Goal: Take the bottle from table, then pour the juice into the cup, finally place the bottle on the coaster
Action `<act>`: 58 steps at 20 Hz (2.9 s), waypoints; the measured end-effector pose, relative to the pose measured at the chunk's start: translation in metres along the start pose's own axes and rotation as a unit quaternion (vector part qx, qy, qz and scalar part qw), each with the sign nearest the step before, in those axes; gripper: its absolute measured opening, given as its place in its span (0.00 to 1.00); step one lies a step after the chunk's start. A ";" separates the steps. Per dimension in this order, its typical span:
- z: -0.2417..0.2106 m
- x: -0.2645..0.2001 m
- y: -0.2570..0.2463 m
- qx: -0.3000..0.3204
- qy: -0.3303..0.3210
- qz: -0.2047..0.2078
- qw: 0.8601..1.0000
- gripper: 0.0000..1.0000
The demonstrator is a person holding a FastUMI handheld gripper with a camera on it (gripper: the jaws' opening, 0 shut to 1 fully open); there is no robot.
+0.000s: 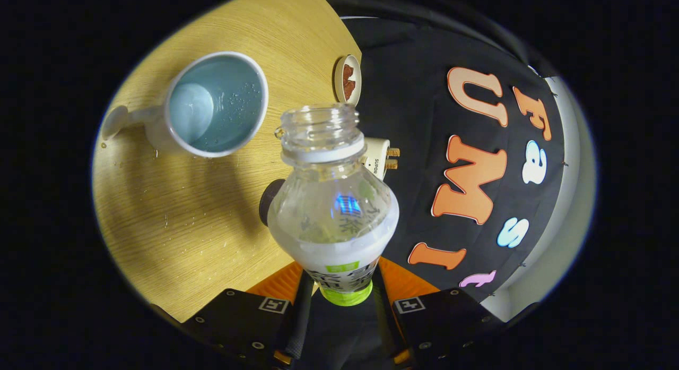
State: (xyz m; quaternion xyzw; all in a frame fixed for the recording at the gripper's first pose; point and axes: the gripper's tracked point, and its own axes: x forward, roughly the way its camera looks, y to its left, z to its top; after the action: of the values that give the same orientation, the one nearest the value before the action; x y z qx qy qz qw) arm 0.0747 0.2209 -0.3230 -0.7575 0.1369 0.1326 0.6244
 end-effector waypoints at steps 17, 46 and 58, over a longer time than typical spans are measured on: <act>-0.003 0.005 -0.002 -0.043 -0.010 -0.002 0.999 0.57; 0.003 0.013 -0.018 -0.107 -0.024 -0.016 0.994 0.57; 0.008 0.017 -0.020 -0.136 -0.034 -0.020 0.990 0.57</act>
State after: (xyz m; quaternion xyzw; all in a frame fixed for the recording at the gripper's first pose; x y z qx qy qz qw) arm 0.0976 0.2312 -0.3127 -0.8331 0.0812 0.1629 0.5223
